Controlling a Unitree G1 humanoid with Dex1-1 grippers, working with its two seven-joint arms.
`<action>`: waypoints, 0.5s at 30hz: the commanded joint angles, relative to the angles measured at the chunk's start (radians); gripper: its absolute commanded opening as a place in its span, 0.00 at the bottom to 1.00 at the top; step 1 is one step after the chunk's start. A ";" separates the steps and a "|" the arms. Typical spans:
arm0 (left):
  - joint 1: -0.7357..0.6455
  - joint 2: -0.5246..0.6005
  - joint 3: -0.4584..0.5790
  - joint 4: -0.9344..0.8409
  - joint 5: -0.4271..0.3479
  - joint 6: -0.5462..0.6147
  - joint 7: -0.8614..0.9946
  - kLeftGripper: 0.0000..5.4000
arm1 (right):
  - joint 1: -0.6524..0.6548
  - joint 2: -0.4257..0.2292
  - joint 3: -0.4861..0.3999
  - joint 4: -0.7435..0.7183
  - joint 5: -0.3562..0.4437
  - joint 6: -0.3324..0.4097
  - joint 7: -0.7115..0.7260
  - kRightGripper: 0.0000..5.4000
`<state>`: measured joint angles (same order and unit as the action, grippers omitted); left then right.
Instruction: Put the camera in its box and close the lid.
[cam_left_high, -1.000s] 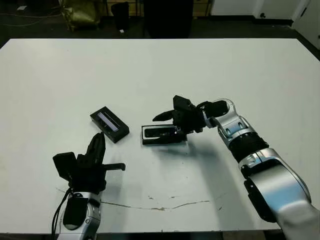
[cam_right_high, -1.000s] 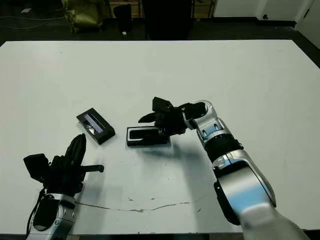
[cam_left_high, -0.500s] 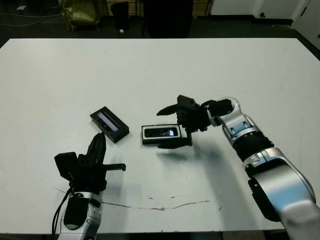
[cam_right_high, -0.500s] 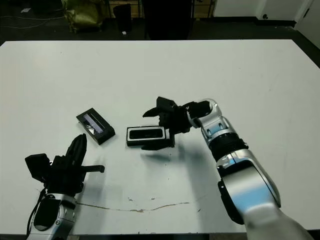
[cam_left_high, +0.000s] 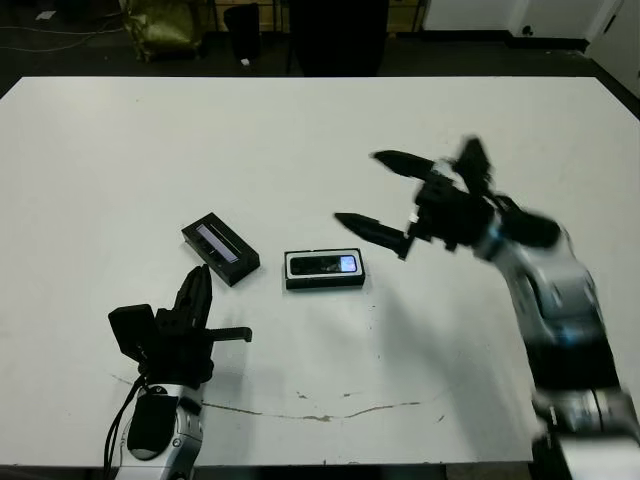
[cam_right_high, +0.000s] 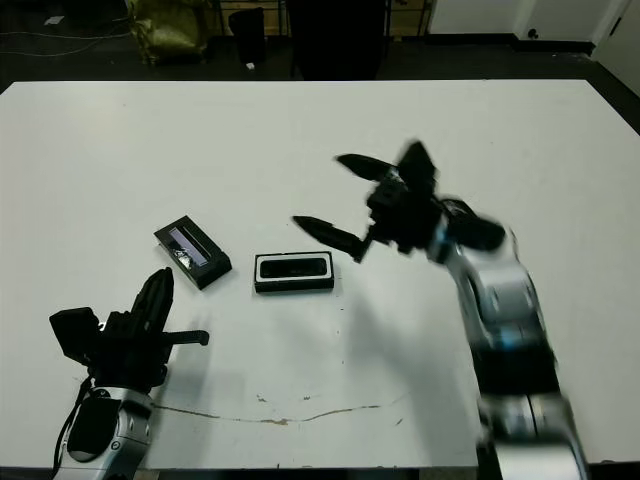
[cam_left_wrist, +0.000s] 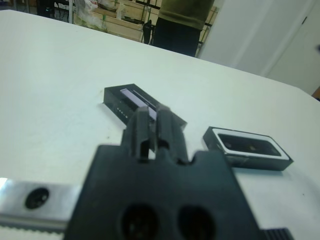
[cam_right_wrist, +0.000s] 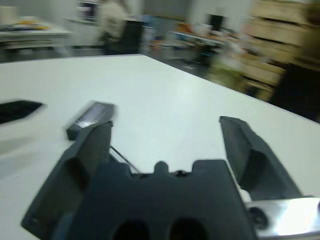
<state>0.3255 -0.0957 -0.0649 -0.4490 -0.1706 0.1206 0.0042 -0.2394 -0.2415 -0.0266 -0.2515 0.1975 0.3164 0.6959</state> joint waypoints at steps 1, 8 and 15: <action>0.018 0.002 0.010 0.002 -0.008 0.016 0.004 0.00 | 0.166 0.028 -0.030 -0.063 -0.012 -0.095 -0.097 0.74; 0.006 0.088 0.037 -0.062 -0.001 0.057 -0.046 0.00 | 0.422 0.091 -0.039 -0.102 0.036 -0.231 -0.201 0.45; -0.112 0.262 0.140 -0.164 -0.011 0.162 -0.132 0.00 | 0.547 0.125 -0.016 -0.168 -0.010 -0.325 -0.306 0.15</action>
<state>0.2345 0.1306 0.0568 -0.5964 -0.1807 0.2441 -0.1155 0.2892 -0.1196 -0.0465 -0.4104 0.2046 0.0009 0.4109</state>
